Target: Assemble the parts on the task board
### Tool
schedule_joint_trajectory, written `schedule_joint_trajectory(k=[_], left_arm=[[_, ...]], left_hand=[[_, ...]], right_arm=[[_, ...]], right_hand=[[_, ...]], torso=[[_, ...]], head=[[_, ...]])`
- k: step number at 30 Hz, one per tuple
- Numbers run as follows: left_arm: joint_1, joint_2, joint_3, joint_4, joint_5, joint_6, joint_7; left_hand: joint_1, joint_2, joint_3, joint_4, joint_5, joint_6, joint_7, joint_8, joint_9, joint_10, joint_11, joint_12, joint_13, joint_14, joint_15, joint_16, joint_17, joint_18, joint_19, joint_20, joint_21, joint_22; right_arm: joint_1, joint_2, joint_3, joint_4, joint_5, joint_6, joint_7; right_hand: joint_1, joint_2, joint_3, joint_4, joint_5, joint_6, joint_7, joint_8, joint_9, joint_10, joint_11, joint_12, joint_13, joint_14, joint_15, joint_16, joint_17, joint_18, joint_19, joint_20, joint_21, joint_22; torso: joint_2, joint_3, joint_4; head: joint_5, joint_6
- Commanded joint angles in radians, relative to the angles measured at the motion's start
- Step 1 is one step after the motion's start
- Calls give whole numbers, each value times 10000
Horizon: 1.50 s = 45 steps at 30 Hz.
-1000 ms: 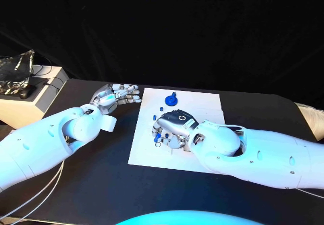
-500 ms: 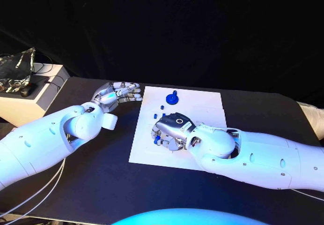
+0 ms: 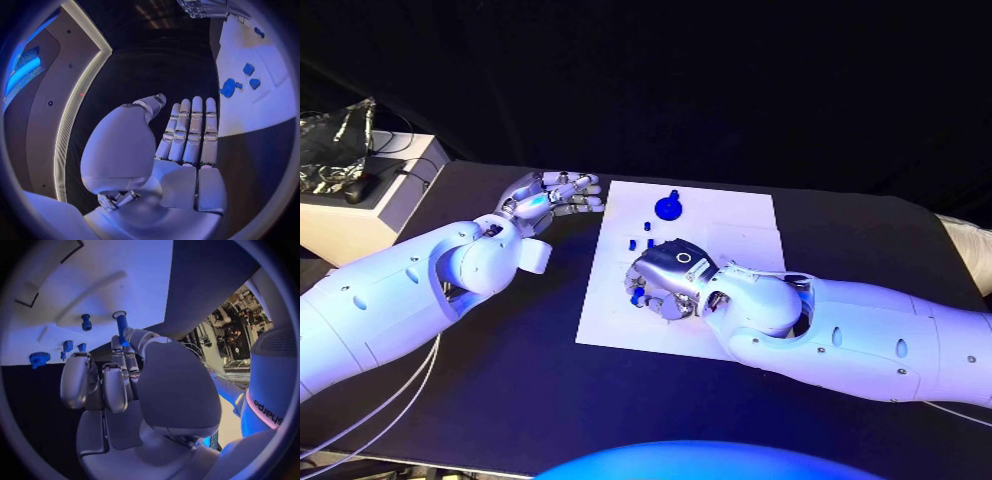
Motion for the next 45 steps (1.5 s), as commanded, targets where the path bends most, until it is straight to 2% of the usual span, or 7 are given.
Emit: schedule_joint_trajectory(k=[1, 14, 25, 45], left_arm=[[3, 20, 8, 21, 30, 119, 61], [3, 32, 8, -4, 29, 133, 62], [3, 48, 8, -17, 29, 156, 51], [3, 35, 8, -11, 29, 159, 39]], left_hand=[[14, 17, -7, 26, -10, -19, 32, 18, -16, -43, 28, -49, 17, 52, -3, -47, 11, 128, 71, 10, -36, -11], [14, 17, -7, 26, -10, -19, 32, 18, -16, -43, 28, -49, 17, 52, -3, -47, 11, 128, 71, 10, -36, -11], [43, 28, -24, 34, -5, -13, 27, 21, -22, -43, 23, -46, 21, 70, -7, -94, 49, 129, 105, 10, -83, -50], [43, 28, -24, 34, -5, -13, 27, 21, -22, -43, 23, -46, 21, 70, -7, -94, 49, 129, 105, 10, -83, -50]], right_arm=[[-33, -36, -19, -20, -210, 237, 60], [-41, -193, -26, 72, -260, 208, 18], [-51, -228, -26, 159, -276, 172, 12], [-54, -248, -30, 130, -399, 620, -95]], right_hand=[[-20, 118, 362, -346, 23, 6, 42, 26, -12, 421, -352, 26, 18, 274, -62, 42, -11, 11, 240, -87, -15, 761], [-35, 117, 382, -370, 33, 2, 43, 31, -3, 421, -350, 27, 17, 272, -61, 39, -22, 10, 240, -86, -15, 763], [-51, 117, 410, -403, 43, -3, 46, 37, 9, 422, -349, 29, 17, 276, -59, 47, -2, 8, 242, -85, -3, 772], [-76, 114, 430, -429, 44, -8, 50, 44, 20, 422, -347, 29, 16, 273, -57, 41, -19, 8, 242, -83, 0, 776]], torso=[[-9, -4, -1], [-10, 12, 1], [-10, 2, -1], [-11, -6, -3]], head=[[2, -29], [16, -59], [28, -84], [32, -116]])
